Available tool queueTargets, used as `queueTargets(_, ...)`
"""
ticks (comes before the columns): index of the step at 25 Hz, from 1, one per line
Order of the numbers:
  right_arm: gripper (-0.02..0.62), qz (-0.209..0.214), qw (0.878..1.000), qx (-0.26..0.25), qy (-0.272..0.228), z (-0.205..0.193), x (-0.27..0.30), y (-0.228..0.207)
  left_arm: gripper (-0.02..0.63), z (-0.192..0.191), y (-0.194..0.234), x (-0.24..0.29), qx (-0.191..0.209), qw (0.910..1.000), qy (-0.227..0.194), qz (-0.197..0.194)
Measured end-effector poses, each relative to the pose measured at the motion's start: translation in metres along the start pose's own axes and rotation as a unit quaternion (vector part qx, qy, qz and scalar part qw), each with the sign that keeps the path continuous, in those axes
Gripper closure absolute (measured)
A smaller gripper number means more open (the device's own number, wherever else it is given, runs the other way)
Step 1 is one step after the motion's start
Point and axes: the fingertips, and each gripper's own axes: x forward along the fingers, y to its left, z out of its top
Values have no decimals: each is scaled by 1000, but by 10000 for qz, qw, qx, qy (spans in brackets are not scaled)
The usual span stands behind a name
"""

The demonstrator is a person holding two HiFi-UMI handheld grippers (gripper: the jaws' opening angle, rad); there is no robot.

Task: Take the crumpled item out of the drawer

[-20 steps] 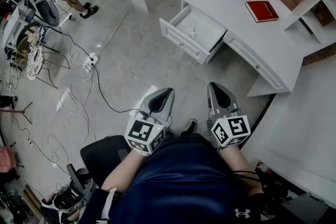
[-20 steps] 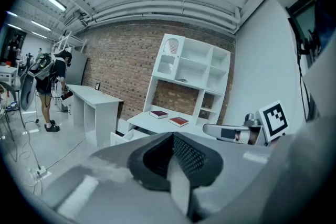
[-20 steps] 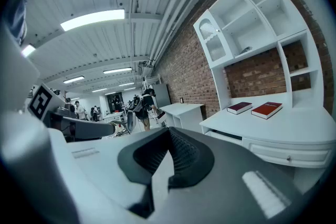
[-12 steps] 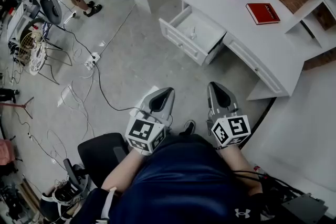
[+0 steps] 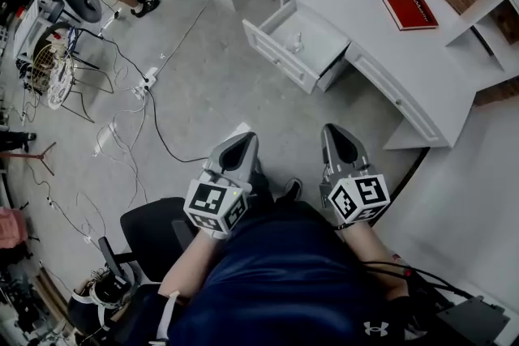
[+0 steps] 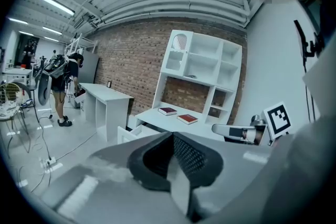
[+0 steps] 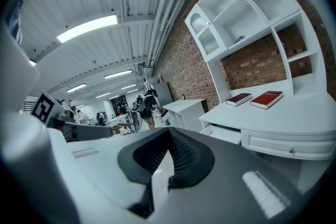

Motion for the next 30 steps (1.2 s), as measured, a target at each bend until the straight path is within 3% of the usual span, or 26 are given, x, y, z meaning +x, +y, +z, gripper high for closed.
queueTargets(8,592,-239,9997,11,18,11,39,-25,603,18,26,46,102,9996,2,-247)
queueTargets(17,592,-571,9983,-79,35,35,121,-31,603,59,97,105,258,9977,53,-626)
queueTargets(22,592,-858,9962,-78,93,41,159,-33,603,77,139,132,104,9968,41,-796)
queueTargets(30,592,-1228,9921,21,270,38,196,-53,603,81,180,172,101,9946,283,-994)
